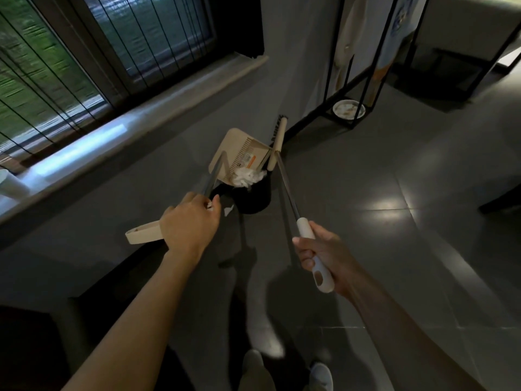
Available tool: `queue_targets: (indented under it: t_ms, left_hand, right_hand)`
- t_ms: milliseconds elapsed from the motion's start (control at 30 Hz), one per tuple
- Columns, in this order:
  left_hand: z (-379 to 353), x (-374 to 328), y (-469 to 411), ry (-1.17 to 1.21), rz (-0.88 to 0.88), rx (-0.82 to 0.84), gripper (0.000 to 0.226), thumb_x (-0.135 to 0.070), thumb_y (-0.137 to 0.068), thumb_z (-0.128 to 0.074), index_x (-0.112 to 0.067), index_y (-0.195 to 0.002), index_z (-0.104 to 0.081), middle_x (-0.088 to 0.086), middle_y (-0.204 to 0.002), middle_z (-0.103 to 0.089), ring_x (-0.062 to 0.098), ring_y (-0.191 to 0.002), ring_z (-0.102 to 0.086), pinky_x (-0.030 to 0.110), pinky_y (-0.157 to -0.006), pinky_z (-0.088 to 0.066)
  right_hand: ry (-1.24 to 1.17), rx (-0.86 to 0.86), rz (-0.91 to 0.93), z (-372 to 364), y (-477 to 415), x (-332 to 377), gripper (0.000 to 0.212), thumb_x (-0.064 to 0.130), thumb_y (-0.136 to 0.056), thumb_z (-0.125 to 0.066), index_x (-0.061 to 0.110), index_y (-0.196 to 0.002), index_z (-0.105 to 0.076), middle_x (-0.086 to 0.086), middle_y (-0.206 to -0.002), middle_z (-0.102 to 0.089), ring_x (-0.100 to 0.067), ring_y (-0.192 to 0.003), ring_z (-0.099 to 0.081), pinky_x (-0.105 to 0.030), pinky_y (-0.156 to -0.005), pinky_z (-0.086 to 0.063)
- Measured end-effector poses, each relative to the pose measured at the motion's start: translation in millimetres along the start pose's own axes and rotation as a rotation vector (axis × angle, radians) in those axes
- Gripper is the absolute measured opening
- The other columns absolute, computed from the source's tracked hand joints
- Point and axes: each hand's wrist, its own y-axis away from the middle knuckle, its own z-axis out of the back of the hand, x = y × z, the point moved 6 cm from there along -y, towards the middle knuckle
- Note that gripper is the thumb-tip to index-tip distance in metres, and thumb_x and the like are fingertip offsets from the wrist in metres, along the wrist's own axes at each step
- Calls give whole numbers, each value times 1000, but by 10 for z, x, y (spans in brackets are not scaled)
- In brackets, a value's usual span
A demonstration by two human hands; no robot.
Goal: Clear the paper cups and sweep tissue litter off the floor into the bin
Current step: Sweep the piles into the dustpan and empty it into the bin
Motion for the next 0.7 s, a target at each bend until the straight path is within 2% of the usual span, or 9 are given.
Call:
queue_targets:
  t_ms: [133,233,367,433,533,600,633,700]
  left_hand:
    - [-367,34,27,-36,95,317,45,-46,-97,-33,-11,-107,-60,11,-113,-54,29,-87,-60,36,-74,-47]
    - [-592,68,140,-36,147,556,42,-45,-96,-32,-16,-117,-55,14,-114,-59,34,-100,-59,39,-82,-47]
    - [-791,101,221,44,241,817,42,-40,-87,-45,-24,-125,-50,12,-118,-56,32,-103,-56,39,-88,-46]
    - [-875,82,223,59,259,926,41,-38,-78,-49,-24,-116,-56,12,-117,-57,30,-103,-55,38,-88,-45]
    - [-1007,60,239,199,290,1003,20,-30,-62,-53,-17,-71,-65,7,-94,-64,25,-88,-59,36,-80,-47]
    - [-1045,33,263,329,343,990,12,-24,-62,-56,-18,-55,-63,5,-82,-64,24,-86,-60,36,-82,-48]
    - [-1061,36,267,376,380,962,11,-24,-62,-57,-20,-54,-64,3,-81,-65,25,-88,-61,38,-87,-48]
    - [-1053,50,283,388,458,890,11,-31,-63,-59,-29,-70,-67,-2,-89,-68,22,-93,-63,39,-94,-47]
  right_hand:
    - [42,58,-12,22,7,37,46,-8,-88,-55,10,-129,-44,-4,-68,-41,-5,-45,-38,-16,-36,-34]
    - [7,37,-23,67,17,24,55,-9,-88,-54,15,-135,-39,-4,-70,-43,-4,-42,-40,-15,-35,-35]
    - [-5,-16,-44,129,50,-1,68,-8,-88,-56,17,-146,-31,-7,-77,-46,-3,-42,-42,-15,-37,-37]
    - [-11,-29,-42,137,65,-11,70,-8,-88,-55,17,-147,-29,-7,-75,-47,-4,-42,-41,-15,-37,-37]
    - [14,-26,-40,133,83,-23,66,-7,-88,-56,16,-145,-33,-7,-73,-46,-4,-44,-42,-15,-38,-37]
    - [37,-18,-41,142,82,-37,64,-6,-88,-57,17,-144,-36,-6,-73,-46,-5,-45,-42,-16,-38,-38]
    - [41,-17,-45,155,74,-45,64,-5,-87,-58,17,-144,-37,-6,-73,-47,-5,-45,-43,-16,-39,-38]
    - [43,-21,-54,176,68,-54,65,-5,-87,-59,18,-144,-38,-5,-72,-50,-5,-45,-43,-17,-39,-39]
